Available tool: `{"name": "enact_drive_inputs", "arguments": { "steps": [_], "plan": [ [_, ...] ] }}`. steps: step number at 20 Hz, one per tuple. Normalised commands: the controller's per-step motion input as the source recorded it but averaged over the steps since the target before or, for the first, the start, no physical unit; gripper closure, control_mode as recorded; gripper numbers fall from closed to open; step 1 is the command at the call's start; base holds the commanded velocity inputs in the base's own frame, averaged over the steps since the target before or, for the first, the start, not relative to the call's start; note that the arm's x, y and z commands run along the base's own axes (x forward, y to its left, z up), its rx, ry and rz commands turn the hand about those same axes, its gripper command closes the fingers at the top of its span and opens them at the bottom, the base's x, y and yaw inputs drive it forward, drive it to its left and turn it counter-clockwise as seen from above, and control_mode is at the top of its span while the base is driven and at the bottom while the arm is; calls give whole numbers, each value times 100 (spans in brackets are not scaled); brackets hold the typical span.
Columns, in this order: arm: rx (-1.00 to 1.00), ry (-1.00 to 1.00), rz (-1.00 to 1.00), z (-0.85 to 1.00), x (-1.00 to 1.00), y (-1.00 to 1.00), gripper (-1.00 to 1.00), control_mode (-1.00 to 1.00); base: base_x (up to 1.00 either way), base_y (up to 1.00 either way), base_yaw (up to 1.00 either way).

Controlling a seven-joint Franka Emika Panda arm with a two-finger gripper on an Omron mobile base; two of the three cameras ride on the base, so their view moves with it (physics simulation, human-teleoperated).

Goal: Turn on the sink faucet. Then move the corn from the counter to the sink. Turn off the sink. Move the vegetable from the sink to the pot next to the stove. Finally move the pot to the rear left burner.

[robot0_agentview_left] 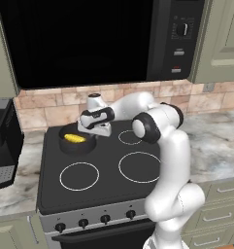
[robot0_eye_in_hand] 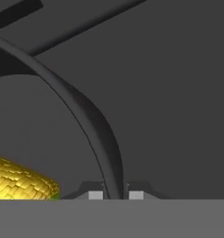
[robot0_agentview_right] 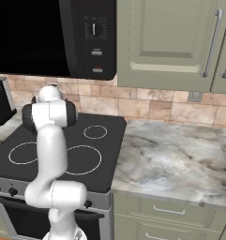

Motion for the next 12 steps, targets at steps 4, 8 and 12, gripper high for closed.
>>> {"name": "enact_drive_inputs", "arguments": {
  "steps": [4, 8, 12],
  "plan": [
    [0, 0, -2, -10, 20, 0, -100, -100, 0, 0, 0],
    [0, -1, 0, -3, 1, 0, -100, -100, 0, 0, 0],
    [0, -3, 0, 1, -10, 0, -100, -100, 0, 0, 0]
  ]
}}
